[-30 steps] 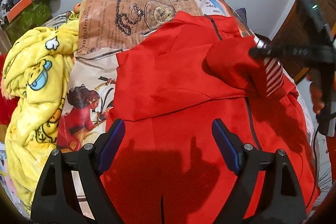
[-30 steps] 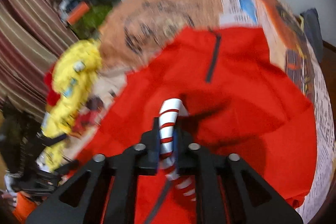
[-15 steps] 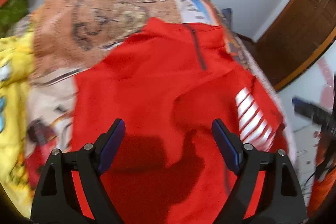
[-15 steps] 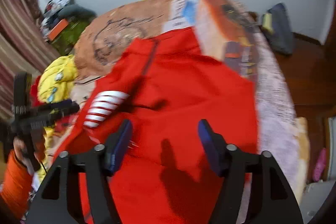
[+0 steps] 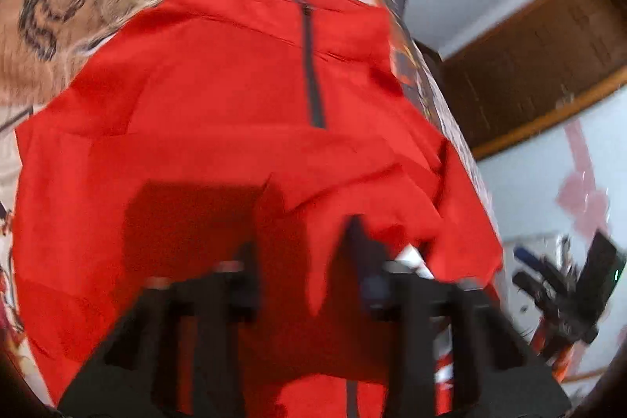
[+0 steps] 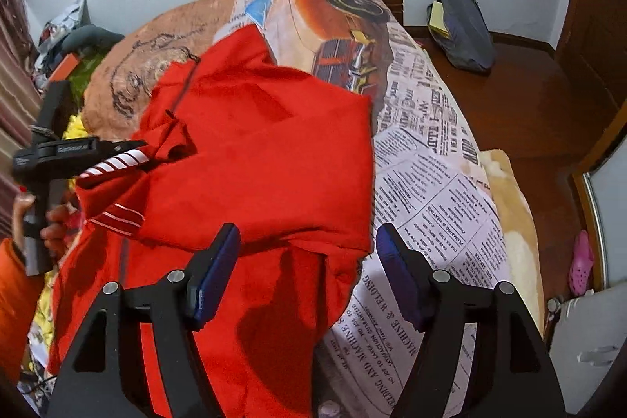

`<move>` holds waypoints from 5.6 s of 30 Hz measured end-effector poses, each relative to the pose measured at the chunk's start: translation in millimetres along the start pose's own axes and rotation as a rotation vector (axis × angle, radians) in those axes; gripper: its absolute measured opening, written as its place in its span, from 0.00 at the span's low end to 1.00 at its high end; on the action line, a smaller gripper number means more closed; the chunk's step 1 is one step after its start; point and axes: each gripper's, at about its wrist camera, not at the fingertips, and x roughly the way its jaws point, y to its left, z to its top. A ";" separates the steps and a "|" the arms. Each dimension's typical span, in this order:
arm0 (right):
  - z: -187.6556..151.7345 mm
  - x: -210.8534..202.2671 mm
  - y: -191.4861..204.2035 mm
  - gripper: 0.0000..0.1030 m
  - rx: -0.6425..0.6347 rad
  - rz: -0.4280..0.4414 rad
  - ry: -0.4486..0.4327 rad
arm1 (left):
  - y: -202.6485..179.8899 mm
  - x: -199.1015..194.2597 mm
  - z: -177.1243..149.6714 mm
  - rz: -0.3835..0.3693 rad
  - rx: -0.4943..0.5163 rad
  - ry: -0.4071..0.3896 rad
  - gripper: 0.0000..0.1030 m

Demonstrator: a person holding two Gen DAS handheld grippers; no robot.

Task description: Fold large clothes

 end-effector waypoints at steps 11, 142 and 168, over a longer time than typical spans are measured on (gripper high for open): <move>0.5 27.9 32.3 0.66 -0.146 -0.051 0.020 | -49.9 -132.7 -10.9 0.212 0.177 -0.423 0.07; -3.6 26.6 78.0 0.77 -0.206 -0.021 0.006 | 115.5 -146.9 -59.7 0.200 -0.212 -0.373 0.00; -9.2 61.0 76.3 0.77 -0.227 -0.062 0.115 | 121.2 -45.3 -125.0 0.648 0.091 -0.029 0.18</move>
